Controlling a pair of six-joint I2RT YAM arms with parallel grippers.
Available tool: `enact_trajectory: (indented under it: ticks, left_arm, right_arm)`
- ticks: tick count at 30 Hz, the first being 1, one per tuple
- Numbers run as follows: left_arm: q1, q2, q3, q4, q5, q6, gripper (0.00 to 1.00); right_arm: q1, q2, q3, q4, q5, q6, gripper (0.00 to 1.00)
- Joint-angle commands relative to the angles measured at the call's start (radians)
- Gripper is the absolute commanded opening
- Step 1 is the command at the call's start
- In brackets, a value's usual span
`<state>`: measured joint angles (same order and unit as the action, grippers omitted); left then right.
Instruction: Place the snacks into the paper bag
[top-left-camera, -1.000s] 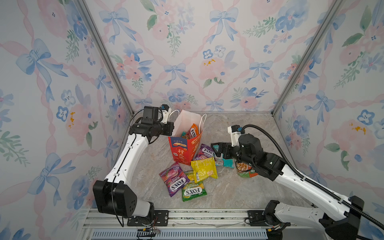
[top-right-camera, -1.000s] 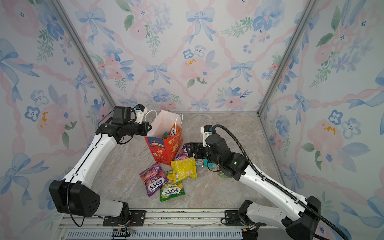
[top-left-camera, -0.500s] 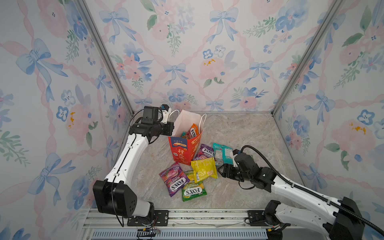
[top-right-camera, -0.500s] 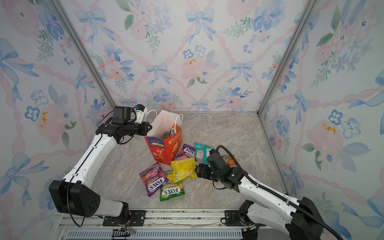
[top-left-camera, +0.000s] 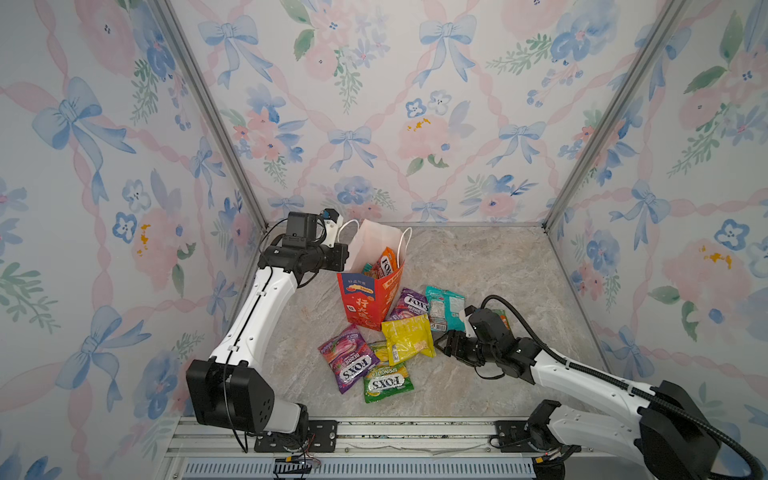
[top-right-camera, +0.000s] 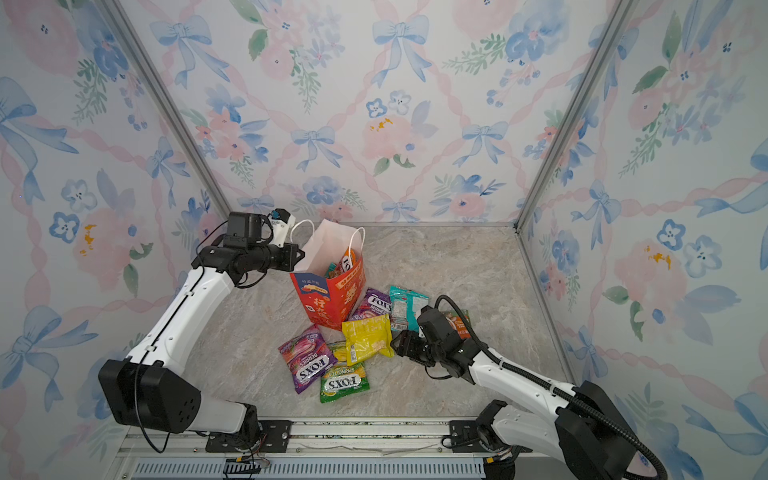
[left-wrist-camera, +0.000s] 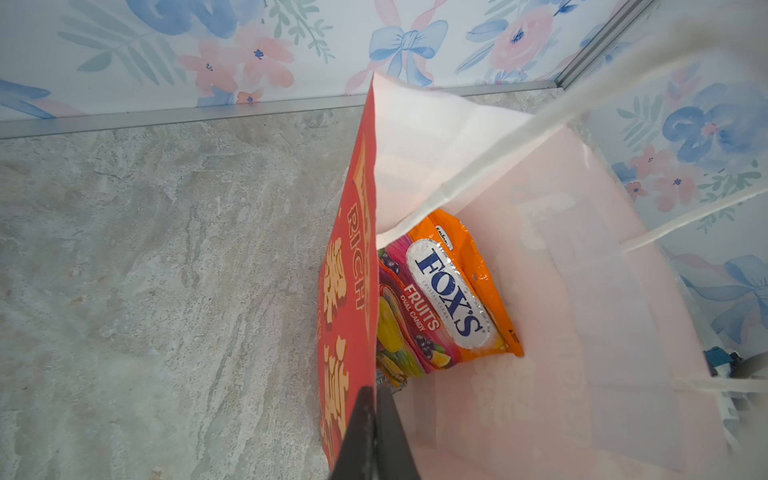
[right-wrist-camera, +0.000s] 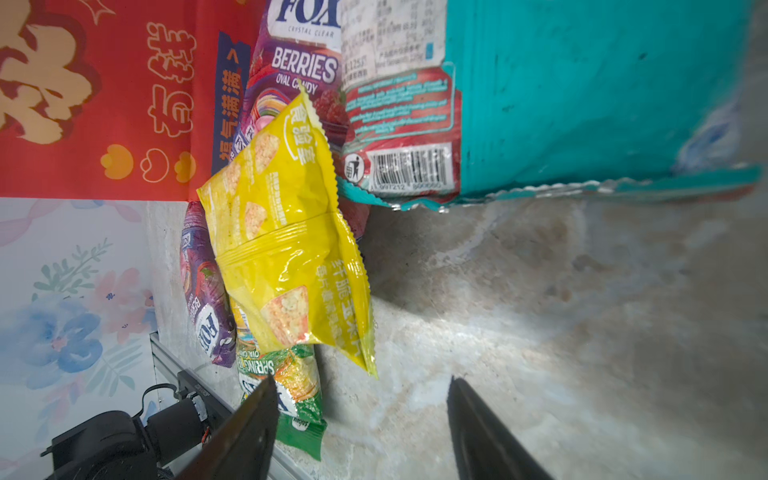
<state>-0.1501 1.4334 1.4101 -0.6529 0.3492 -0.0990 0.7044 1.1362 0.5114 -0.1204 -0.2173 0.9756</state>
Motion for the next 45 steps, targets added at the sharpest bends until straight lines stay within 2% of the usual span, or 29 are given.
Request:
enact_trajectory:
  ticks: [1, 17, 30, 35, 42, 45]
  left_arm:
    - [0.004, 0.020, 0.010, -0.036, 0.011, -0.009, 0.00]
    - [0.004, 0.021, 0.011, -0.036, 0.008, -0.010, 0.00]
    - [0.004, 0.021, 0.011, -0.036, 0.004, -0.010, 0.00]
    - [0.004, 0.020, 0.013, -0.036, 0.004, -0.008, 0.00]
    - [0.004, 0.022, 0.012, -0.037, 0.004, -0.009, 0.00]
    - [0.005, 0.020, 0.013, -0.036, 0.004, -0.008, 0.00]
  right_arm:
    - [-0.019, 0.036, -0.002, 0.055, -0.029, -0.026, 0.67]
    - [-0.029, 0.239, 0.064, 0.202, -0.096, -0.028, 0.65]
    - [-0.008, 0.332, 0.073, 0.313, -0.119, 0.016, 0.55]
    - [0.001, 0.342, 0.069, 0.345, -0.114, 0.036, 0.39]
    - [0.000, 0.290, 0.102, 0.261, -0.081, -0.004, 0.06]
    - [0.002, 0.270, 0.116, 0.225, -0.066, -0.019, 0.00]
